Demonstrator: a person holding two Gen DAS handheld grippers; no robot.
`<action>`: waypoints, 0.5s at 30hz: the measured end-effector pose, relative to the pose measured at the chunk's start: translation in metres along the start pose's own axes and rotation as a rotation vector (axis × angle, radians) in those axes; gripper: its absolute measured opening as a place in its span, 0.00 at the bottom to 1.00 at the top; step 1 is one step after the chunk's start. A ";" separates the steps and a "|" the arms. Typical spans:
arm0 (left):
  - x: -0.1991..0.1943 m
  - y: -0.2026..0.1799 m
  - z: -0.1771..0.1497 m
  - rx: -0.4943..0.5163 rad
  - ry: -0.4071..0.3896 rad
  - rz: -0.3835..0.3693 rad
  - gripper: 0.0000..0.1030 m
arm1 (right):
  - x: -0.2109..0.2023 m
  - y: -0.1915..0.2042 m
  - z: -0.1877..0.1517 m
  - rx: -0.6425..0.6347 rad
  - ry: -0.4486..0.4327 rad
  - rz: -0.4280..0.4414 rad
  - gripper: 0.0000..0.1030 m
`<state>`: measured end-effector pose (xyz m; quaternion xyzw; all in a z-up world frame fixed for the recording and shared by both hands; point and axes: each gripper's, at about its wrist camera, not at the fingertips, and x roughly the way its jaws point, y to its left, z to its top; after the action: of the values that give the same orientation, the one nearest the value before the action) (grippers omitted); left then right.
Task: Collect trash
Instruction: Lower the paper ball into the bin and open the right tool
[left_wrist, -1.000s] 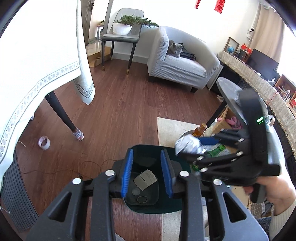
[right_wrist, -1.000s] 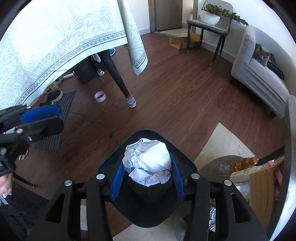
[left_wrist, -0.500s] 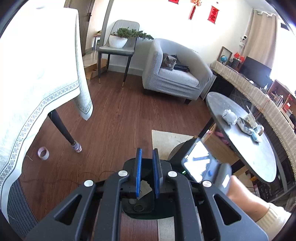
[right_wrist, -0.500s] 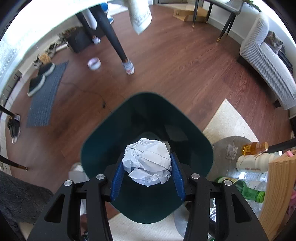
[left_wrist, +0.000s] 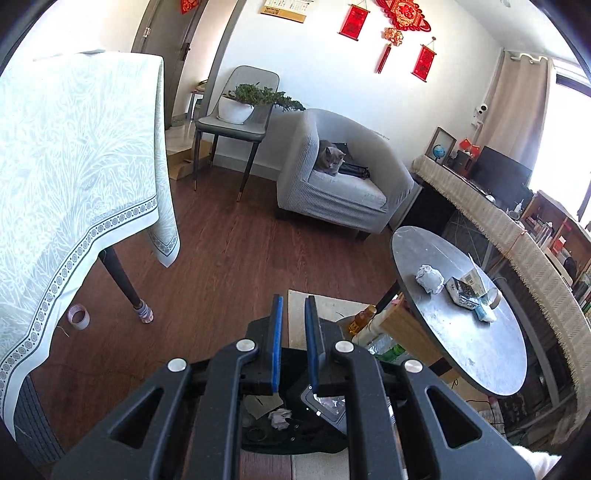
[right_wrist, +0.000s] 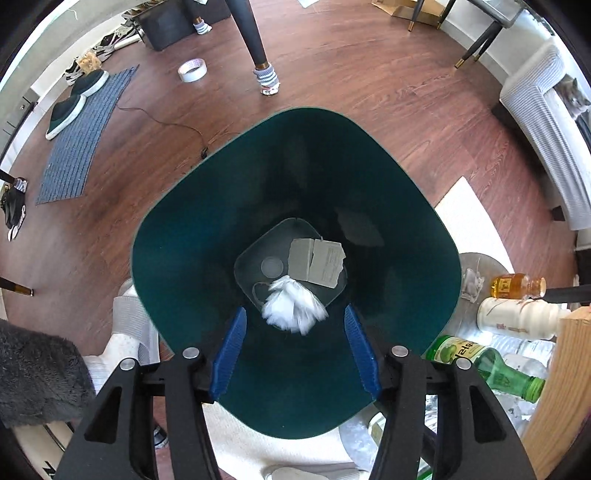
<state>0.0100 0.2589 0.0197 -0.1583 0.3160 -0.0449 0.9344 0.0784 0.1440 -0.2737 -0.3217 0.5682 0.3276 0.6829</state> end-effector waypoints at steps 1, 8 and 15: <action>0.000 0.000 0.001 -0.006 -0.002 -0.002 0.12 | -0.002 -0.001 -0.001 0.001 -0.006 0.003 0.56; -0.001 -0.009 0.005 -0.011 -0.014 -0.002 0.12 | -0.031 -0.008 -0.008 0.009 -0.079 0.028 0.57; 0.000 -0.020 0.009 -0.004 -0.039 0.008 0.12 | -0.092 -0.010 -0.010 0.007 -0.261 0.076 0.57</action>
<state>0.0158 0.2428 0.0331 -0.1595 0.2987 -0.0373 0.9402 0.0682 0.1221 -0.1840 -0.2522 0.4875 0.3901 0.7393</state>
